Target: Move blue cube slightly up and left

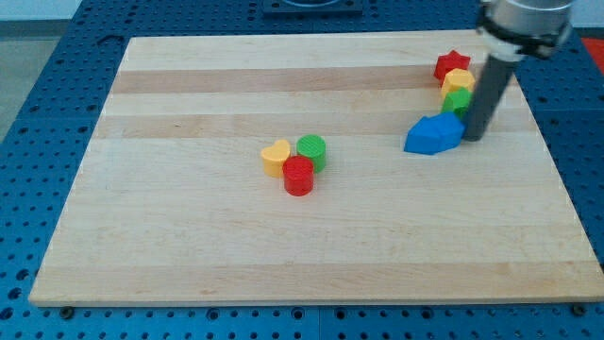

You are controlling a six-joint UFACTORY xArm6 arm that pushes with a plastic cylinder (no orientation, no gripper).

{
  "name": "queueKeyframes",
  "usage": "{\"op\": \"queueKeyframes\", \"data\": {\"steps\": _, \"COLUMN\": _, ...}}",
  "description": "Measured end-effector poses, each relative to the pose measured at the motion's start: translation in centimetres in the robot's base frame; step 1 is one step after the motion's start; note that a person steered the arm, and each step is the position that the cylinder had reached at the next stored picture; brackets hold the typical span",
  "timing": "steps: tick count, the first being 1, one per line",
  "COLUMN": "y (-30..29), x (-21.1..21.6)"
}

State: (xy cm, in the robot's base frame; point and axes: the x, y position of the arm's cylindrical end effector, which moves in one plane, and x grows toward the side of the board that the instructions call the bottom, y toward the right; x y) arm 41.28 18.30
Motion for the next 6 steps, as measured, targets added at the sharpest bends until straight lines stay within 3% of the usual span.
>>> {"op": "queueKeyframes", "data": {"steps": 2, "y": -9.3, "x": 0.6}}
{"op": "queueKeyframes", "data": {"steps": 5, "y": -4.4, "x": 3.9}}
{"op": "queueKeyframes", "data": {"steps": 6, "y": -7.1, "x": 3.8}}
